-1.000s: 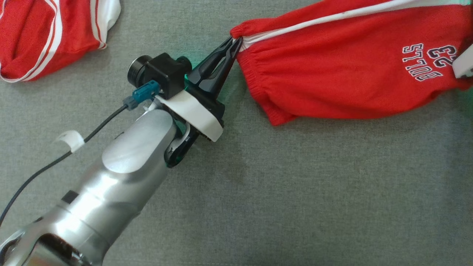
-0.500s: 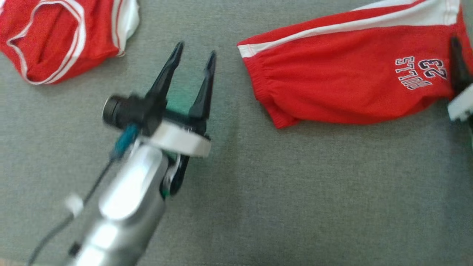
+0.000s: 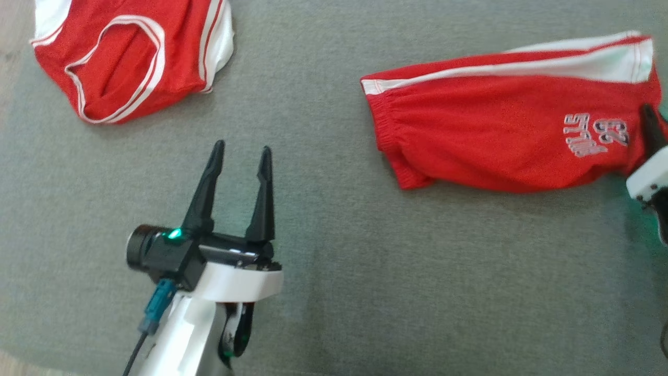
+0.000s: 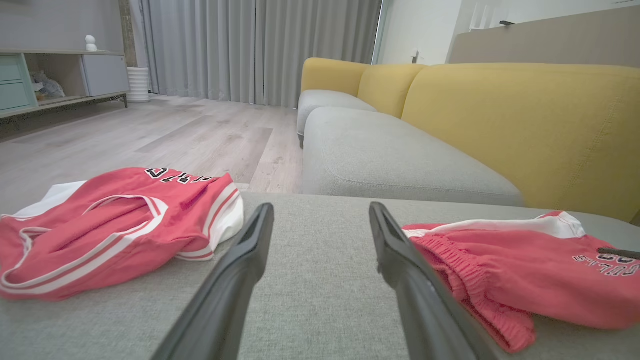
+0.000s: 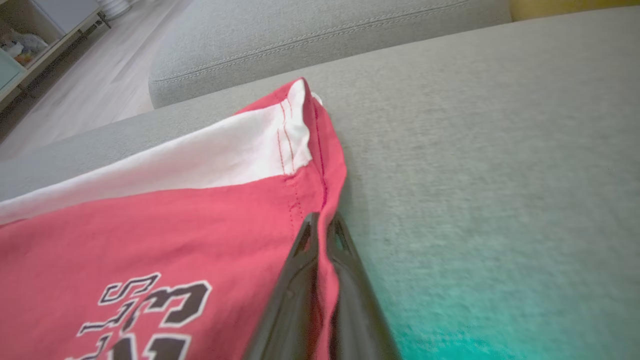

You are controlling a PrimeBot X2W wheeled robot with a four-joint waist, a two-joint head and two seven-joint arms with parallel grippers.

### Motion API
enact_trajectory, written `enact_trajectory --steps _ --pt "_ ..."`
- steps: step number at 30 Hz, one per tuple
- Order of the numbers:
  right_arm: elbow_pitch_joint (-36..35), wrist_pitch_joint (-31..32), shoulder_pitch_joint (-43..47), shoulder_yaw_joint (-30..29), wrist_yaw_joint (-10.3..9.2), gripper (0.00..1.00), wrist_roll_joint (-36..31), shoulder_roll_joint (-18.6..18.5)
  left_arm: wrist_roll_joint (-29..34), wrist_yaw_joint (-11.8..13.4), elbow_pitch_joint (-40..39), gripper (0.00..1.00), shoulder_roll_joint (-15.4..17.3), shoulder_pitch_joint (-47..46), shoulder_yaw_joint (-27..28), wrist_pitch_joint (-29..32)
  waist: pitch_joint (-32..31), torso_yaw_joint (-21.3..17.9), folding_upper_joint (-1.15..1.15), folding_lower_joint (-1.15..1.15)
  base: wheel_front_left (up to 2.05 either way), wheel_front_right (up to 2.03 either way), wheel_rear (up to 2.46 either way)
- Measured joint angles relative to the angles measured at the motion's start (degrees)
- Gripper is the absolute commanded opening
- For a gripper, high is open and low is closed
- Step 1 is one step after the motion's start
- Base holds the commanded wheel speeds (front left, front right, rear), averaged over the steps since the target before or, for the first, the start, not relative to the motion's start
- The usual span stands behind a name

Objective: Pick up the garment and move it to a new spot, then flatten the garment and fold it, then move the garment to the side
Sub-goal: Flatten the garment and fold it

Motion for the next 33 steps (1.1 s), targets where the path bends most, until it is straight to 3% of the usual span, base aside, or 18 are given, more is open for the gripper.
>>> enact_trajectory --steps 5,12,17,25,29,33 --pt "1.5 -2.3 1.8 -0.6 0.00 0.00 0.4 -0.6 1.7 -1.1 -0.7 1.00 -0.4 1.5 3.0 0.0 -1.8 -2.1 0.00 0.00 0.00 0.00 0.00" --pt "2.4 -5.0 3.9 -1.7 0.00 0.00 -2.8 -5.9 2.7 -2.3 -0.8 1.00 -0.7 3.0 6.3 0.0 -4.3 -6.0 0.00 0.00 0.00 0.00 0.00" --pt "-0.6 -6.0 3.7 -1.9 0.00 0.00 -5.1 -5.5 3.2 -3.4 0.2 1.00 -0.8 4.4 7.0 0.0 -6.1 -8.2 0.00 0.00 0.00 0.00 0.00" --pt "-13.2 -4.3 2.8 2.3 0.00 0.00 -5.8 -1.6 3.2 -4.4 1.8 1.00 -0.9 5.2 6.6 0.0 -8.9 -8.2 0.00 0.01 0.00 0.00 0.00" --pt "-21.2 0.0 2.9 7.6 0.00 0.00 -6.1 3.1 3.1 -4.8 2.0 1.00 -0.9 6.1 6.2 0.0 -10.2 -6.6 0.00 0.01 0.00 0.00 0.00" --pt "-23.4 1.8 3.7 12.4 0.00 0.00 -6.8 9.4 2.6 -4.7 2.1 1.00 -0.9 6.8 5.9 0.0 -10.9 -5.5 0.00 0.01 0.00 0.00 0.00"
